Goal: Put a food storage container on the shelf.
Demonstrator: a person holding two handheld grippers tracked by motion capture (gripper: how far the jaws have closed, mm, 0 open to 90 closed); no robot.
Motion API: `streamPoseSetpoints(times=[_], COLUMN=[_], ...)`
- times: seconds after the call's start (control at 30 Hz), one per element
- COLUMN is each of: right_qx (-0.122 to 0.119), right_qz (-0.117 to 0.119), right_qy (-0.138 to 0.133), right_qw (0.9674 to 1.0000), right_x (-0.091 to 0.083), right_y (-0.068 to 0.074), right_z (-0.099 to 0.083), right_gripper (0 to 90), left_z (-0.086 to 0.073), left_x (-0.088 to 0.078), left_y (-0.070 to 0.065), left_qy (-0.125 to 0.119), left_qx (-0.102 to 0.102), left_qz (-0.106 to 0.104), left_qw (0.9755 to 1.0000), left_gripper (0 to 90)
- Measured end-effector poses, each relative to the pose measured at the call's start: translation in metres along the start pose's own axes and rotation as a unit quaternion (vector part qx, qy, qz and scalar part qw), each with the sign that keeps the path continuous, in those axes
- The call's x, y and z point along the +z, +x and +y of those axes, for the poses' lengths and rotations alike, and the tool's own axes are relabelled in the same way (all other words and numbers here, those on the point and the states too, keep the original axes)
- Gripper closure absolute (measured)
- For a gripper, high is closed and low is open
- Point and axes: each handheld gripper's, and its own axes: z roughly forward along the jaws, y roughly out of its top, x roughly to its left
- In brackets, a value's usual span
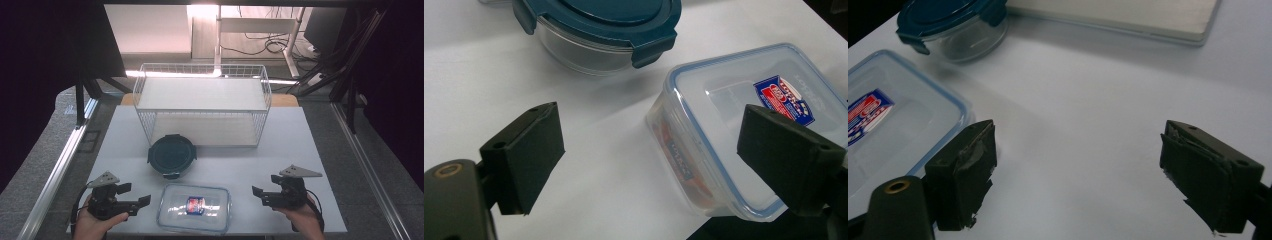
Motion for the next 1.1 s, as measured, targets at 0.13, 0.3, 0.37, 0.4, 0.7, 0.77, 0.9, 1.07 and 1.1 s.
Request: streamPoseSetpoints(times=[0.13,0.3,0.37,0.4,0.7,0.77,0.9,1.07,1.1], right_qx=[0.019,0.034,0.043,0.047,0.090,0.097,0.112,0.140,0.146], right_qz=[0.022,0.034,0.041,0.048,0.109,0.115,0.131,0.141,0.144], right_qy=[0.017,0.030,0.036,0.038,0.059,0.061,0.079,0.087,0.089], right_qw=[0.9994,0.9984,0.9976,0.9970,0.9882,0.9867,0.9819,0.9763,0.9746], right_x=[0.005,0.010,0.013,0.014,0.028,0.030,0.042,0.051,0.053], right_y=[0.009,0.017,0.022,0.025,0.050,0.051,0.062,0.067,0.068], right_z=[-0.005,-0.006,-0.007,-0.008,-0.016,-0.017,-0.021,-0.026,-0.027], right_gripper=[12.8,11.9,11.8,11.6,11.5,11.5,11.5,11.5,11.5], left_z=[-0.001,-0.002,-0.001,-0.001,0.000,-0.001,0.000,-0.003,-0.004], left_x=[0.007,0.015,0.018,0.019,0.040,0.042,0.052,0.061,0.062], left_y=[0.003,0.005,0.005,0.005,0.003,0.002,-0.004,-0.007,-0.006], left_qy=[0.009,0.019,0.020,0.022,0.053,0.055,0.062,0.075,0.076], left_qx=[-0.014,-0.037,-0.046,-0.047,-0.084,-0.089,-0.105,-0.117,-0.122], left_qz=[-0.004,-0.015,-0.029,-0.033,-0.085,-0.090,-0.125,-0.139,-0.141], left_qw=[0.9999,0.9990,0.9983,0.9981,0.9913,0.9904,0.9846,0.9804,0.9795], left_gripper=[9.5,7.7,7.9,7.8,9.4,9.8,11.8,12.7,12.7])
